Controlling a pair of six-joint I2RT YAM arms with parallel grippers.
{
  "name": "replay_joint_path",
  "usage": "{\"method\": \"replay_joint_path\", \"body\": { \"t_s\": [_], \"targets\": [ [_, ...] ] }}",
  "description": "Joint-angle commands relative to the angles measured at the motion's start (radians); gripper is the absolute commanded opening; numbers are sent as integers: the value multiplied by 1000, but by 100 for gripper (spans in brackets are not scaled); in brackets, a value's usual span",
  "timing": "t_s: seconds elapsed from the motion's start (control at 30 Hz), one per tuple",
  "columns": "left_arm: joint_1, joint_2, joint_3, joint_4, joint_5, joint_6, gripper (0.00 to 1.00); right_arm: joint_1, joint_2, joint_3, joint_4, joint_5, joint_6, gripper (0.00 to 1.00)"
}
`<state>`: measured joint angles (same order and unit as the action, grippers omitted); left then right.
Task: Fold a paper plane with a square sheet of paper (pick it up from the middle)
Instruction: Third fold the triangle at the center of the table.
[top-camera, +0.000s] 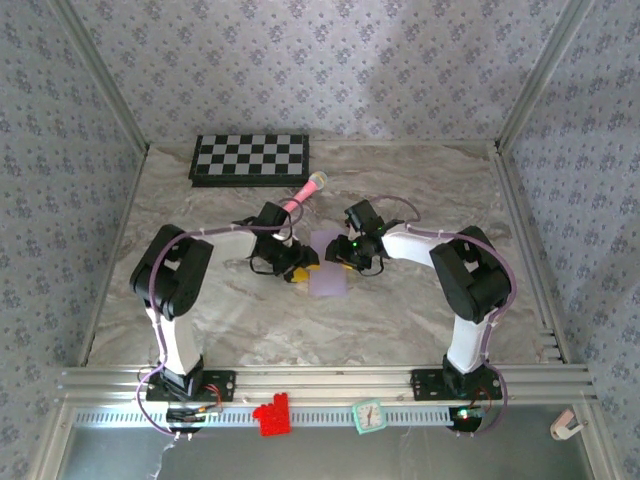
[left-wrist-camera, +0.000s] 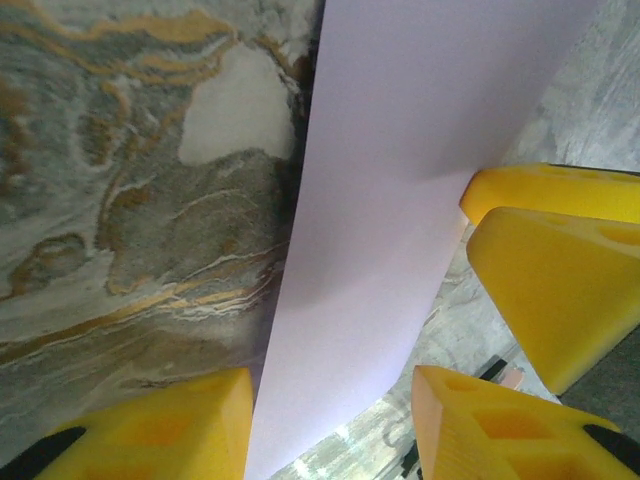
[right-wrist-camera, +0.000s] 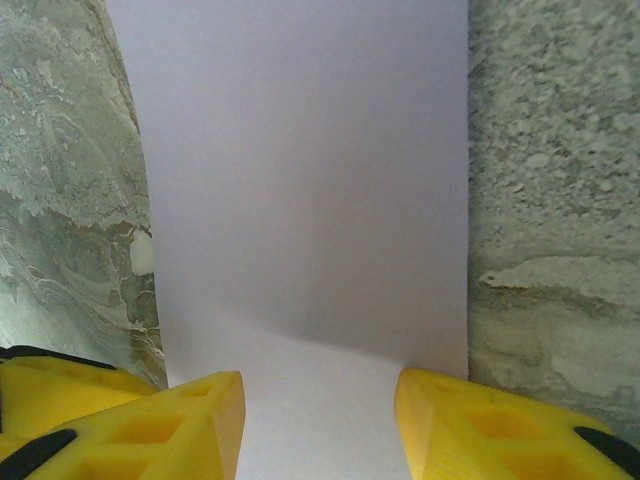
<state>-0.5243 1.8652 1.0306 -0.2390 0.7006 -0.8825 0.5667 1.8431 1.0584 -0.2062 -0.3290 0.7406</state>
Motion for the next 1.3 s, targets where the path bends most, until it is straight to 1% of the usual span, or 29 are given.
{"method": "replay_joint_path", "body": {
  "t_s": [0.0, 0.2, 0.33, 0.53, 0.73, 1.0, 1.13, 1.27],
  "targets": [
    [-6, 22, 33, -12, 51, 25, 46, -8, 45, -8, -72, 35, -15, 48],
    [-6, 2, 26, -29, 95, 63, 46, -9, 37, -12, -76, 36, -12, 47],
    [-5, -57, -37, 32, 128, 63, 45, -12, 27, -19, -70, 38, -11, 47],
    [-4, -64, -71, 126, 167, 26, 45, -15, 28, -17, -64, 32, -8, 47],
    [-3, -39, -60, 141, 143, 2, 41, -18, 28, -17, -55, 22, -6, 48],
    [13, -7, -49, 163, 85, -49, 31, -24, 22, -25, -45, 17, -15, 47],
    [15, 15, -59, 210, 69, -98, 26, -24, 25, -25, -42, 15, -16, 48],
    [18, 25, -58, 228, 60, -117, 25, -24, 25, -29, -38, 15, -17, 47]
  ]
}}
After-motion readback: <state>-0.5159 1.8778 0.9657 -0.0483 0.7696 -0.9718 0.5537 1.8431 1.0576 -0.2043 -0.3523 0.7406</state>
